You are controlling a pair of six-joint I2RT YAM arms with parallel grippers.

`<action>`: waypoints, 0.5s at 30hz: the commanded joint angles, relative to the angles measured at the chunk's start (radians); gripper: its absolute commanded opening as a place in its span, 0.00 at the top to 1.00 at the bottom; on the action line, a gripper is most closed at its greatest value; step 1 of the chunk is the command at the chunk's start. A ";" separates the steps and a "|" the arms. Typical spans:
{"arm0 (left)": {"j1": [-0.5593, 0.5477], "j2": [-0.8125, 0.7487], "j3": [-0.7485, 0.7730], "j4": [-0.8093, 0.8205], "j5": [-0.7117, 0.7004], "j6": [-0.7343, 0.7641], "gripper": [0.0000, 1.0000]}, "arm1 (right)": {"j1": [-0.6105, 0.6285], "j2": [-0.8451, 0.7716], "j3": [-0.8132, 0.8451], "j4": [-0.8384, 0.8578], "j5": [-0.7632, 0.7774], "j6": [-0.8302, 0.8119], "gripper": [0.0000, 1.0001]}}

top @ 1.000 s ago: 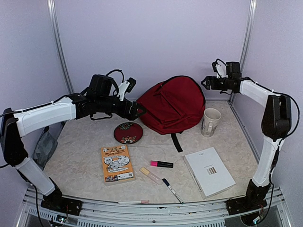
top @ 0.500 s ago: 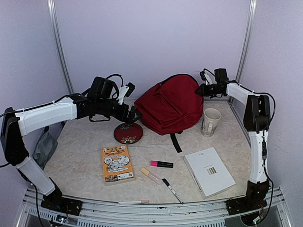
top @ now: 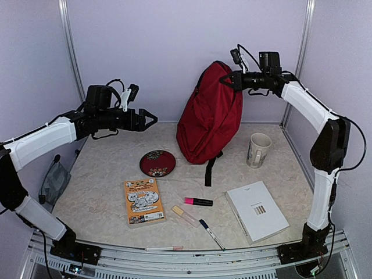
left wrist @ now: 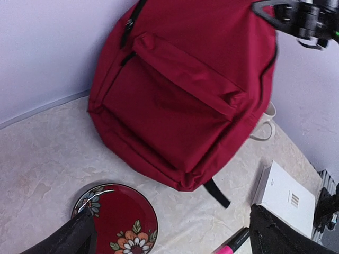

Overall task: Pack the student bag
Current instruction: Pick up the student bag from the corner of the board, then pass from the right arm to the left

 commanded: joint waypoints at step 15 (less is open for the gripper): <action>0.053 -0.403 -0.131 0.097 0.401 0.233 0.01 | 0.413 -0.392 0.028 -0.353 -0.156 -0.466 1.00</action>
